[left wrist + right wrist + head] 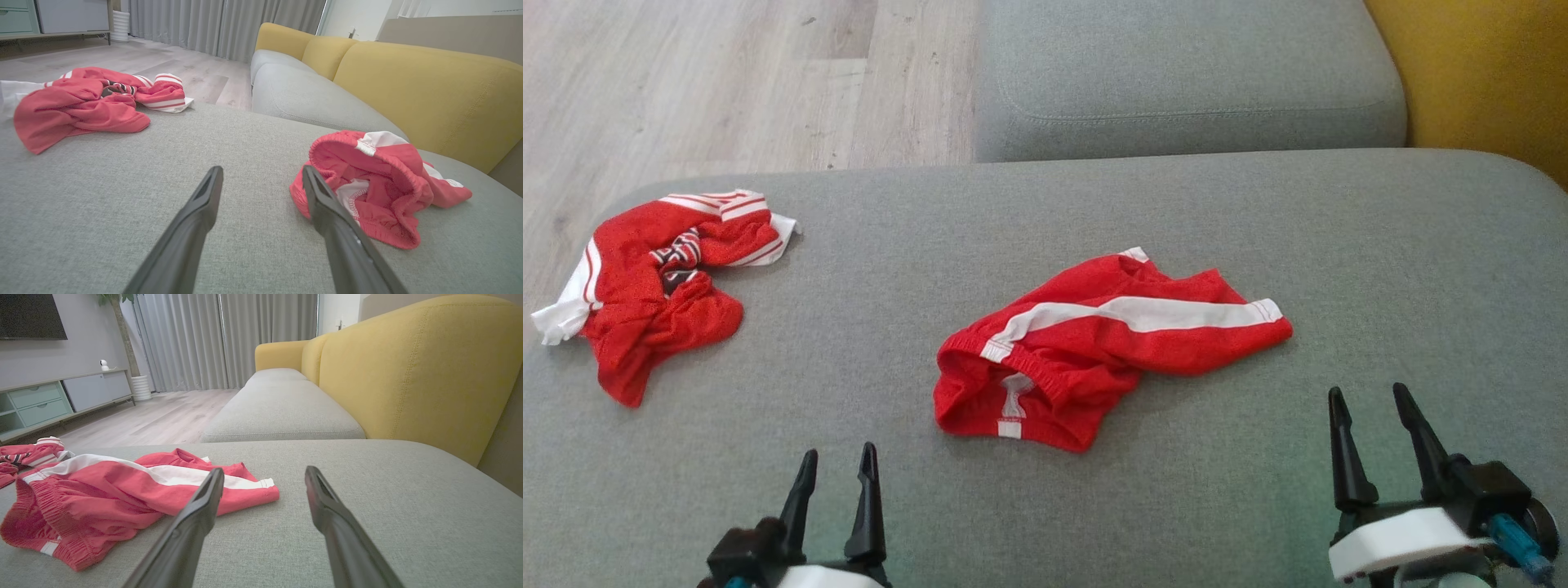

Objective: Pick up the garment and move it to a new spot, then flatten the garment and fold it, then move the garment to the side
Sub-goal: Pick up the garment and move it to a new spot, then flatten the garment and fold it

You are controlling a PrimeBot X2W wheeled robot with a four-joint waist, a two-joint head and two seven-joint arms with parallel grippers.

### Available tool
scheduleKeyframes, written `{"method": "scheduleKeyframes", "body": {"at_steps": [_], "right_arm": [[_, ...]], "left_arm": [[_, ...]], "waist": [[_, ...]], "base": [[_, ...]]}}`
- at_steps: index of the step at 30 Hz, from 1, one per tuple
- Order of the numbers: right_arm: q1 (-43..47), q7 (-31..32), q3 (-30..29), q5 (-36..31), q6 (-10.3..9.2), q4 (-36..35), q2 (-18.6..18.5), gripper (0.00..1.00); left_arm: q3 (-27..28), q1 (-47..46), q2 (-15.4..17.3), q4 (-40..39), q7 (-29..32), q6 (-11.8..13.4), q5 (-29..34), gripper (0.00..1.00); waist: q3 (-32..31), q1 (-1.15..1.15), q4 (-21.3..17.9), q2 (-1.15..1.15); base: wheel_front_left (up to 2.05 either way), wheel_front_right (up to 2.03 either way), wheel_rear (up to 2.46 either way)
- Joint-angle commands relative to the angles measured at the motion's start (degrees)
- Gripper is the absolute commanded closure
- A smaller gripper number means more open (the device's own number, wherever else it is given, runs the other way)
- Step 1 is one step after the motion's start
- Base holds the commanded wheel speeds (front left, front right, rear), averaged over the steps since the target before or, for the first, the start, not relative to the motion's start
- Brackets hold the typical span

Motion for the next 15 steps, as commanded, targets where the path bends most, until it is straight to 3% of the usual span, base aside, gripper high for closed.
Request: {"method": "scheduleKeyframes", "body": {"at_steps": [1,15], "right_arm": [[-1.37,-0.79,1.56,0.55,0.43,-1.84,-0.32,0.0],[-1.85,-0.79,2.75,1.69,0.43,0.57,-0.32,0.0]], "left_arm": [[1.57,-2.13,0.48,-1.44,-0.48,-0.12,0.59,0.0],[0.97,-2.7,0.62,-0.93,-0.46,0.28,0.26,0.0]], "waist": [[-0.05,0.0,0.02,0.0],[-0.06,0.0,0.58,0.0]], "base": [[0.0,0.0,0.0],[0.0,0.0,0.0]]}}
